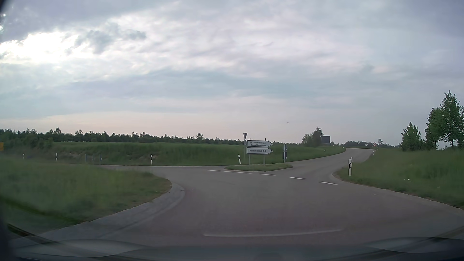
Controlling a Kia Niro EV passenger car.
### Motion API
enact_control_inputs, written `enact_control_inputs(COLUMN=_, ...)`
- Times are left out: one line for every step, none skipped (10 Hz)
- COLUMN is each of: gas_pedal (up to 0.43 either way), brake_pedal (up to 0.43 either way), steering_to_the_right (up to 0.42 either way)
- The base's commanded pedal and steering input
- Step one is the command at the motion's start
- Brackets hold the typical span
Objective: Follow the waypoints while adhering to traffic rules and regulations
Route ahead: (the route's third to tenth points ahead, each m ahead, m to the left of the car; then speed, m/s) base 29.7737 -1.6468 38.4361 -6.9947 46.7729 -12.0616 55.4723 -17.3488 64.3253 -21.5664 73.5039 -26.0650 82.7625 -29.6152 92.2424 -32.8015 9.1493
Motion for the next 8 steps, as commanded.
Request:
enact_control_inputs(gas_pedal=0.209, brake_pedal=0.0, steering_to_the_right=0.091)
enact_control_inputs(gas_pedal=0.209, brake_pedal=0.0, steering_to_the_right=0.091)
enact_control_inputs(gas_pedal=0.209, brake_pedal=0.0, steering_to_the_right=0.091)
enact_control_inputs(gas_pedal=0.22, brake_pedal=0.0, steering_to_the_right=0.091)
enact_control_inputs(gas_pedal=0.22, brake_pedal=0.0, steering_to_the_right=0.091)
enact_control_inputs(gas_pedal=0.22, brake_pedal=0.0, steering_to_the_right=0.091)
enact_control_inputs(gas_pedal=0.22, brake_pedal=0.0, steering_to_the_right=0.09)
enact_control_inputs(gas_pedal=0.22, brake_pedal=0.0, steering_to_the_right=0.089)
